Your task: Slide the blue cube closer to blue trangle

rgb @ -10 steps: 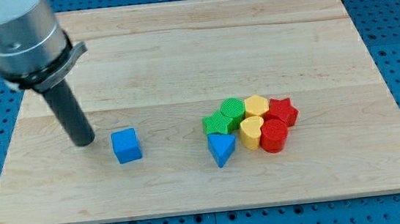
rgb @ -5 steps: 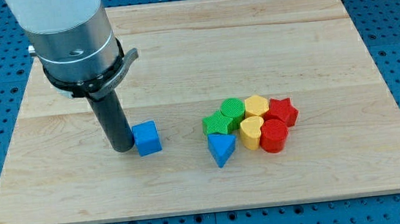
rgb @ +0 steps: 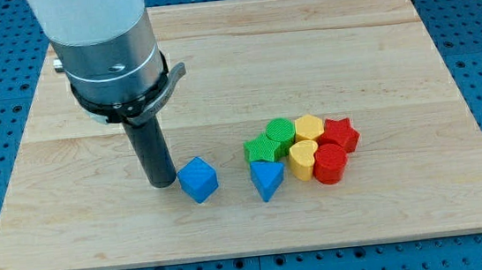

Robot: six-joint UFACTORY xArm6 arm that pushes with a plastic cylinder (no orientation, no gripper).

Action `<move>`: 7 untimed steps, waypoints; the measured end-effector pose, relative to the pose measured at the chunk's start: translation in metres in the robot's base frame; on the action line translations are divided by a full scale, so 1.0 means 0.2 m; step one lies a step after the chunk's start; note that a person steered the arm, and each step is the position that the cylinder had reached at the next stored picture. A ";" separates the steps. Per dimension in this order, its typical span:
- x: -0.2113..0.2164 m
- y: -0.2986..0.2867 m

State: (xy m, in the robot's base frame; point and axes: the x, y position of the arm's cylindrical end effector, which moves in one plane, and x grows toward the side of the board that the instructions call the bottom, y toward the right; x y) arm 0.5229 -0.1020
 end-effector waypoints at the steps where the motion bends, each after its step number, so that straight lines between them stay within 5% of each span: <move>1: 0.02 0.03; 7: 0.10 0.32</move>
